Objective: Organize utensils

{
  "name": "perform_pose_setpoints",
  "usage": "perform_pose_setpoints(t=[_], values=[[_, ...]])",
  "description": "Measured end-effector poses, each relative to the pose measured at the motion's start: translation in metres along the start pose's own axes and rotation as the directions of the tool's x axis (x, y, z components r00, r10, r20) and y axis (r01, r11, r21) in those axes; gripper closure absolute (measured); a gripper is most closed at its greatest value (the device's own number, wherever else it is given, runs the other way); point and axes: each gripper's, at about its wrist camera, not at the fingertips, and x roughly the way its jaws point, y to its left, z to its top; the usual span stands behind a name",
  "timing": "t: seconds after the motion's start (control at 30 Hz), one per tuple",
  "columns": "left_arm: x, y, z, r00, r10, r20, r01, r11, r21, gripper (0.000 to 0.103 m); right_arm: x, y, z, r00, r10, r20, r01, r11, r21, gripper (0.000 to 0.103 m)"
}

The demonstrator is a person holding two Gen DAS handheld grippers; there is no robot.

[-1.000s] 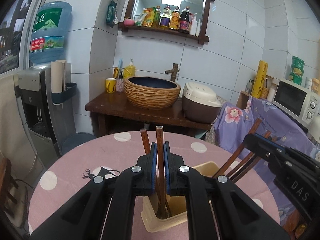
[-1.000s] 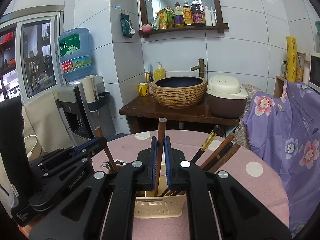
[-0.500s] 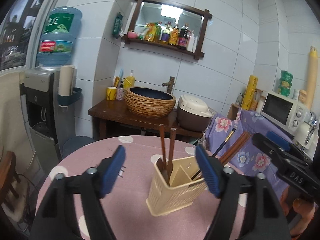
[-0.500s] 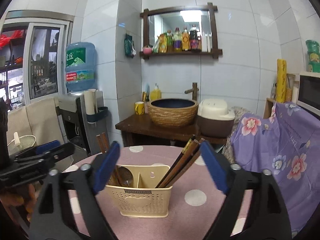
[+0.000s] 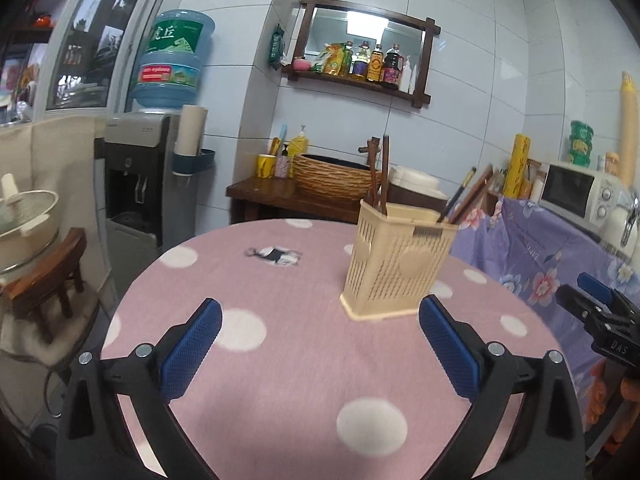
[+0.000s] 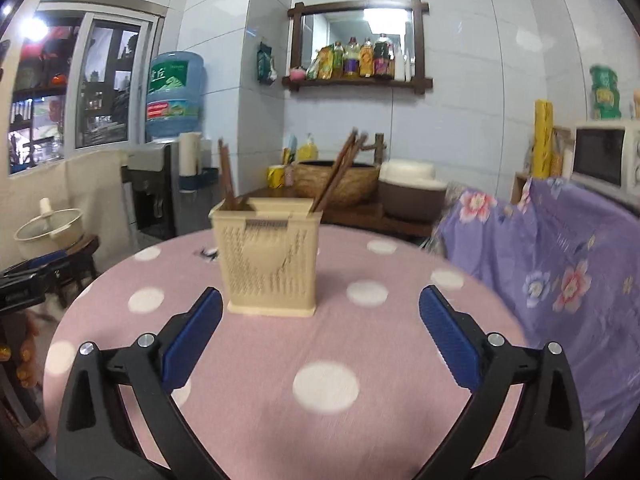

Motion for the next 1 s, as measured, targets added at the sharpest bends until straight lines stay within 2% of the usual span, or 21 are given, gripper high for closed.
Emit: perform_pose_setpoints(t=[0.07,0.2,0.27,0.5,0.63,0.83,1.0], values=[[-0.016,0.000,-0.018,1.000,0.021,0.005,-0.021,1.000,0.001,0.005,-0.014,-0.003,-0.026,1.000,-0.021,-0.019,0.022,0.999,0.045,0.006],[-0.041,0.000,-0.039,1.000,0.012,-0.011,-0.013,1.000,-0.022,0.005,-0.041,-0.003,-0.065,0.999,-0.013,-0.048,0.018,0.994,0.104,0.006],[-0.055,-0.002,-0.048,1.000,0.000,-0.011,0.000,0.999,-0.035,0.005,-0.057,0.003,-0.077,0.999,-0.011,-0.050,0.016,0.994,0.105,0.006],[-0.103,-0.021,-0.072,0.996,0.068,0.049,-0.070,0.997,0.041,0.005,-0.114,0.024,-0.106,1.000,-0.008,0.004,0.007,0.997,0.083,0.006],[-0.123,-0.023,-0.074,0.996,0.062,0.068,-0.066,0.996,0.059,0.005,-0.139,0.032,-0.106,0.999,0.014,0.040,-0.018,0.993,0.116,0.006],[-0.148,-0.029,-0.071,0.989,0.054,0.141,-0.066,0.995,0.081,0.005,-0.167,0.049,-0.100,0.996,0.023,0.089,-0.029,0.997,0.076,0.006],[-0.150,-0.030,-0.071,0.988,0.046,0.148,-0.059,0.995,0.083,0.005,-0.175,0.055,-0.093,0.993,0.033,0.112,-0.039,0.998,0.054,0.006]])
